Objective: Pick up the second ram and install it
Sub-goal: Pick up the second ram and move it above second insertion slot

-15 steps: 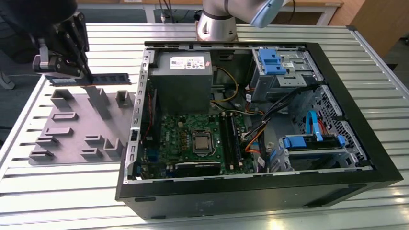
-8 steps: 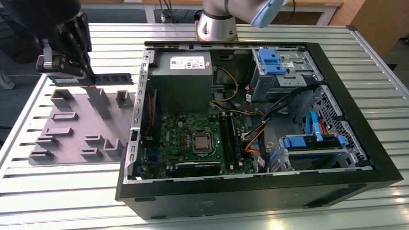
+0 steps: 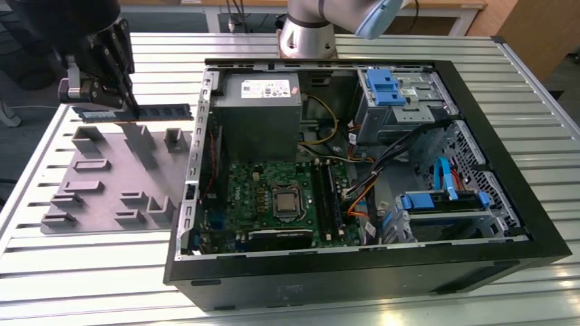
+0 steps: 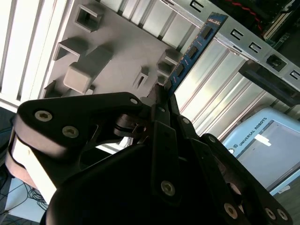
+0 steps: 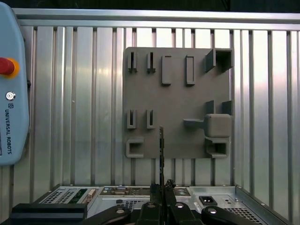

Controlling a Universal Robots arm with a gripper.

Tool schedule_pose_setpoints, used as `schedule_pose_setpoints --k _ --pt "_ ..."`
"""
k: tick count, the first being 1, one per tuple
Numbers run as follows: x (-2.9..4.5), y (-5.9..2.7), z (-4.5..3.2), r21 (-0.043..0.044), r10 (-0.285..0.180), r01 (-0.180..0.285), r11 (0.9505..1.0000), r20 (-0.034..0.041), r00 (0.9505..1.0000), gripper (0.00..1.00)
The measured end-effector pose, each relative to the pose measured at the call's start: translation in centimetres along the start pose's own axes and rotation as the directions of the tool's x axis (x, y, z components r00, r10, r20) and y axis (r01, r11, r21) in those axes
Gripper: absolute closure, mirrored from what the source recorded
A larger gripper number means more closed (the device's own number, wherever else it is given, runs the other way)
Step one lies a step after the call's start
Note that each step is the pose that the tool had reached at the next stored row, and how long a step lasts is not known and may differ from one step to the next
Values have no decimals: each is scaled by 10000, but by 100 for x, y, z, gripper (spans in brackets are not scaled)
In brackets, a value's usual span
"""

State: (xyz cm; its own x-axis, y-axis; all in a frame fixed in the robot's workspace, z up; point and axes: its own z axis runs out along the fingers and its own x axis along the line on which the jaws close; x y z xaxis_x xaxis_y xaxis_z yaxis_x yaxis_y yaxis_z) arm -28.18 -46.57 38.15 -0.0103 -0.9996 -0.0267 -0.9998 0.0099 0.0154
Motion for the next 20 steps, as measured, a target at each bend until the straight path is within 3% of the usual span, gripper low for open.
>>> schedule_pose_setpoints --k 20 --pt "-1 -119 9 0 0 0 10000 0 10000 86"
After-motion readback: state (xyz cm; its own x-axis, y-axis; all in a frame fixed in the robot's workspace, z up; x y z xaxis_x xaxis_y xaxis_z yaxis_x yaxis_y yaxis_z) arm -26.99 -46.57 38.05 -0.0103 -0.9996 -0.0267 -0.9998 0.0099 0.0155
